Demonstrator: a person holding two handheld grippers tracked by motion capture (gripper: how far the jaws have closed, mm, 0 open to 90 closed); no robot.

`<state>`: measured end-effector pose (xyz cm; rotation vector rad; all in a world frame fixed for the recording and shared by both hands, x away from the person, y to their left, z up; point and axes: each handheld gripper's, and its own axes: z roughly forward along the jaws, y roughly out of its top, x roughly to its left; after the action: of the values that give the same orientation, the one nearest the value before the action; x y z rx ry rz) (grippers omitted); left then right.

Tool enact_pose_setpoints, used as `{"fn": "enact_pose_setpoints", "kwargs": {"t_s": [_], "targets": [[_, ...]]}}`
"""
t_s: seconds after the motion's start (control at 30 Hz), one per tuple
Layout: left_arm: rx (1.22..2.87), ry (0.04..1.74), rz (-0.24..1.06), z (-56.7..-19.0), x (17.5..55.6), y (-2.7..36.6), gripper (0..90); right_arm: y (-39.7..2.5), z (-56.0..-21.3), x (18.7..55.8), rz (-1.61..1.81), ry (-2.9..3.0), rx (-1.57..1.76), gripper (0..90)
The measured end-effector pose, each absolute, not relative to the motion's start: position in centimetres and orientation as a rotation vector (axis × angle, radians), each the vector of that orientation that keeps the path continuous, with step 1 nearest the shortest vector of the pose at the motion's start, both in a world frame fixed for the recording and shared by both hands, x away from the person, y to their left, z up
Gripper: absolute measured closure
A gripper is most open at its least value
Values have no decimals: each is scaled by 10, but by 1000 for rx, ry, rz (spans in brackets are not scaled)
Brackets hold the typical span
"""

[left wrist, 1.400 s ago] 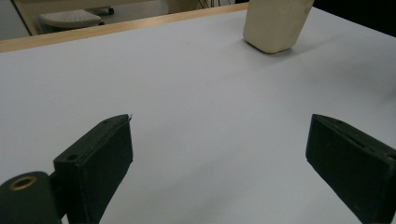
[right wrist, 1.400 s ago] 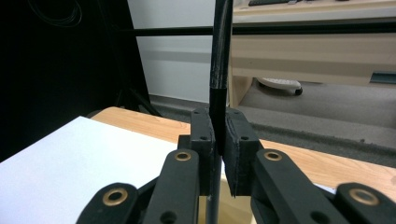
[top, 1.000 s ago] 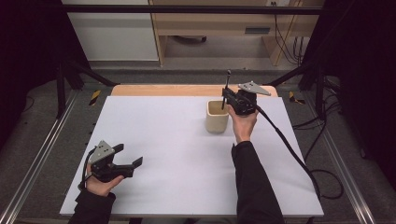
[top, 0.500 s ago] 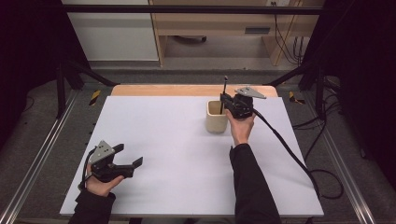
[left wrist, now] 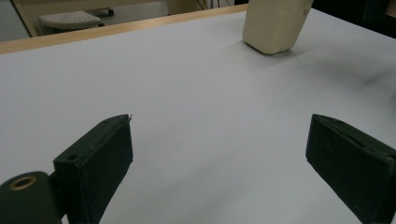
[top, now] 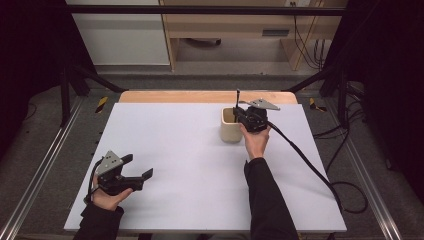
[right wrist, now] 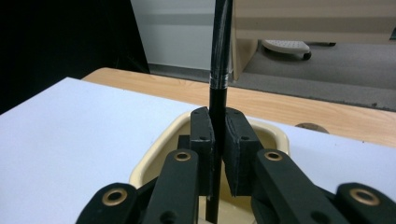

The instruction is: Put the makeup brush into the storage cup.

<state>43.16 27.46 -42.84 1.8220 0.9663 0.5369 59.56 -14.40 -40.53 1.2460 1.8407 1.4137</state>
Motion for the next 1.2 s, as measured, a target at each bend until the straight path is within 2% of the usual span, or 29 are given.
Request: {"fn": "enact_pose_setpoints", "kwargs": {"t_s": [0.3, 0.53, 0.7, 0.9, 1.2], "targets": [[1826, 964, 537, -429, 432, 274, 70, -143, -412, 594, 1372, 1886, 1245, 828], [1821, 967, 536, -429, 432, 273, 70, -143, -412, 588, 1346, 1904, 1249, 789], [1821, 967, 535, -429, 432, 273, 70, -147, -402, 579, 1369, 1889, 1226, 735], [1819, 965, 533, -429, 431, 273, 70, -152, -387, 566, 1416, 1884, 1193, 605], [1825, 960, 531, -429, 431, 273, 70, -162, -366, 546, 1472, 1869, 1137, 460]]}}
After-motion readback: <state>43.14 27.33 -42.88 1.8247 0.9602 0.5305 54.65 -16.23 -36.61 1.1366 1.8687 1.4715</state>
